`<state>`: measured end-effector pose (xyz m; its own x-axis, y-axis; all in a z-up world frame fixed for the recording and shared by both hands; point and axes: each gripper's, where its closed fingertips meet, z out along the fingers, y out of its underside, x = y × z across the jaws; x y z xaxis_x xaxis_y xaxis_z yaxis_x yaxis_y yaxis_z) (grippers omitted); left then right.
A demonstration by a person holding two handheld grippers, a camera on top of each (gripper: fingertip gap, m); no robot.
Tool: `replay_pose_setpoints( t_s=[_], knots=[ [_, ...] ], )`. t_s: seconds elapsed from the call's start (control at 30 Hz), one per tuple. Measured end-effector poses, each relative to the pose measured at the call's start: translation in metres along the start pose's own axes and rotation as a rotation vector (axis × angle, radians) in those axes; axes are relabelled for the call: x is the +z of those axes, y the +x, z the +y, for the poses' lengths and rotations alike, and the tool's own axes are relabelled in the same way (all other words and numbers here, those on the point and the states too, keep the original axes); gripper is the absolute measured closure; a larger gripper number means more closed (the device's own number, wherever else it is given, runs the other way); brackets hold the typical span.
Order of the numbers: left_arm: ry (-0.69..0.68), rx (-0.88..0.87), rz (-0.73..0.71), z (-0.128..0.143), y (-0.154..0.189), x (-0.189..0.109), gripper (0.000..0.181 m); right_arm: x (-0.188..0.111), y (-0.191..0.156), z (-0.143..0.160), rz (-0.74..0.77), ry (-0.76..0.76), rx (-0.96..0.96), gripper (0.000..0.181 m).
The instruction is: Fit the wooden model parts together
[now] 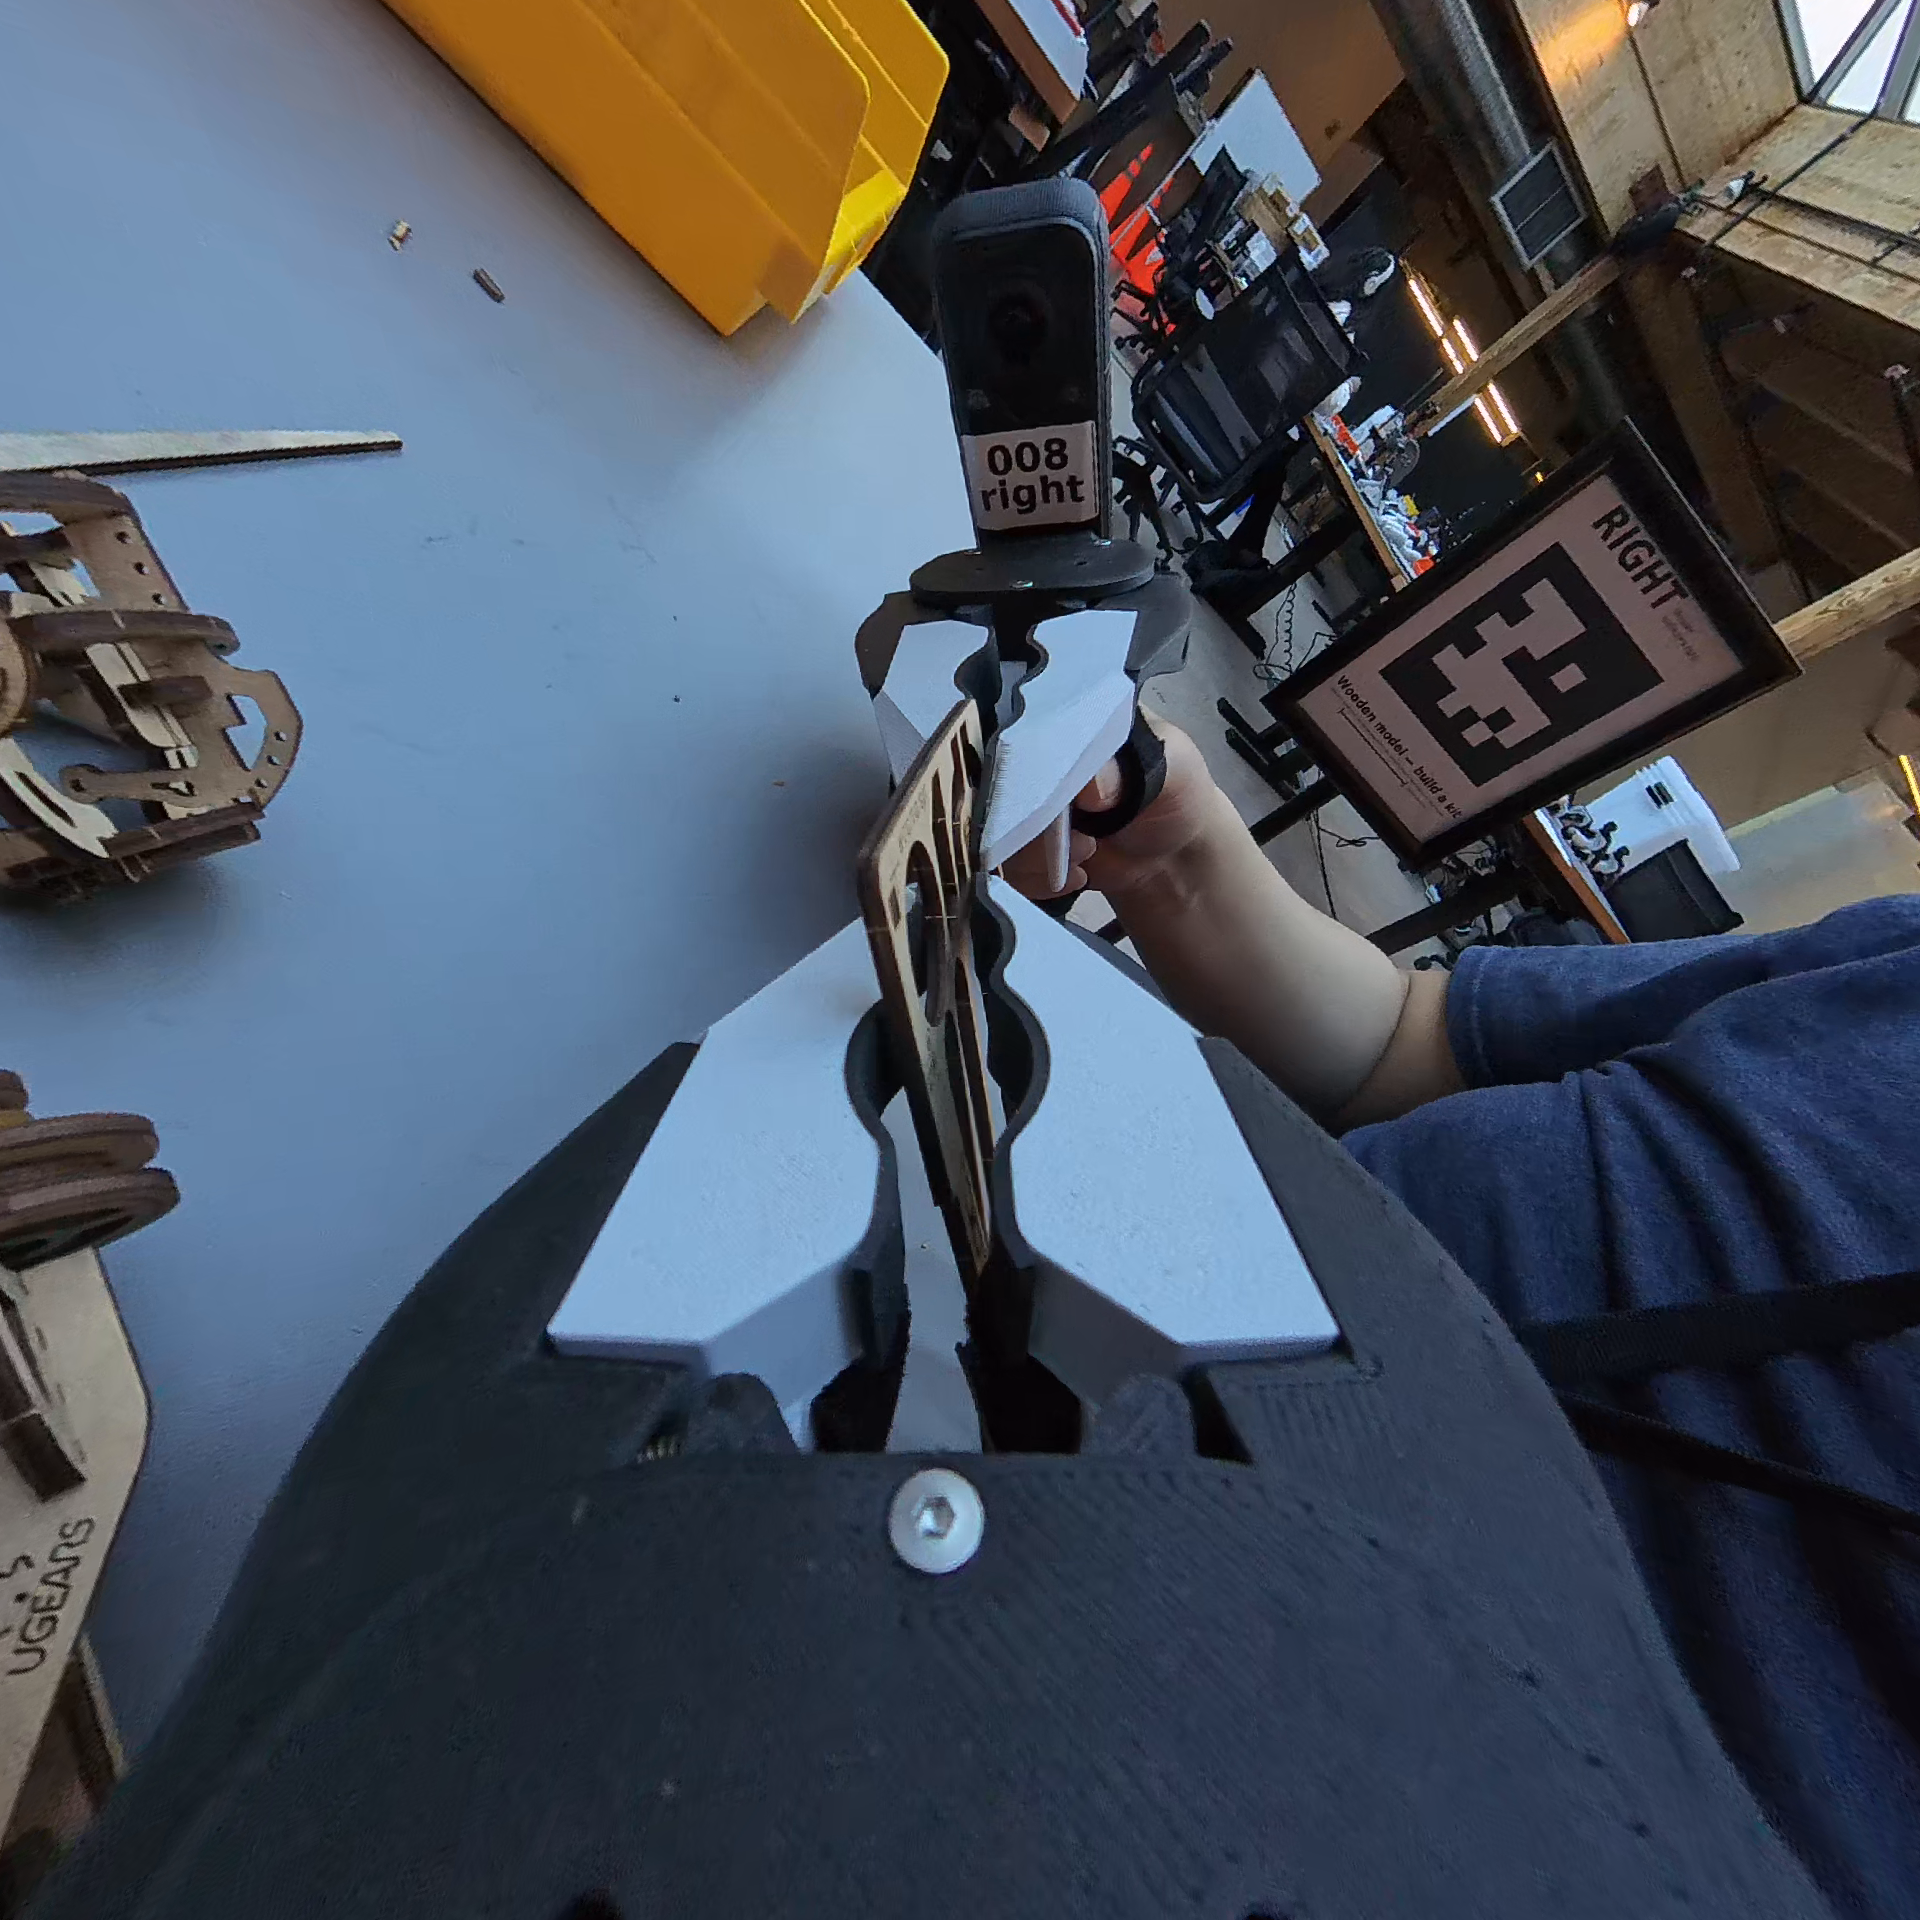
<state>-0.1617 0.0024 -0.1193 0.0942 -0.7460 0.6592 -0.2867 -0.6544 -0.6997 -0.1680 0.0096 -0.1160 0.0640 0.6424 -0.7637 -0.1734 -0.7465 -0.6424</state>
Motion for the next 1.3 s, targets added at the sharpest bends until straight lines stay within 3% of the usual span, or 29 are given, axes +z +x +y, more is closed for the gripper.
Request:
replay_pose_setpoints(
  t_s=[0.3,1.3],
  knots=[
    [-0.001,-0.003,0.044,0.0008,0.0064,-0.0007,0.180,0.0001,-0.0045,0.0013,-0.046,-0.011,0.022,0.180],
    [-0.023,0.034,-0.003,0.0024,0.0029,-0.0007,0.180,0.0010,0.0005,0.0025,-0.015,-0.019,0.029,0.179]
  ],
)
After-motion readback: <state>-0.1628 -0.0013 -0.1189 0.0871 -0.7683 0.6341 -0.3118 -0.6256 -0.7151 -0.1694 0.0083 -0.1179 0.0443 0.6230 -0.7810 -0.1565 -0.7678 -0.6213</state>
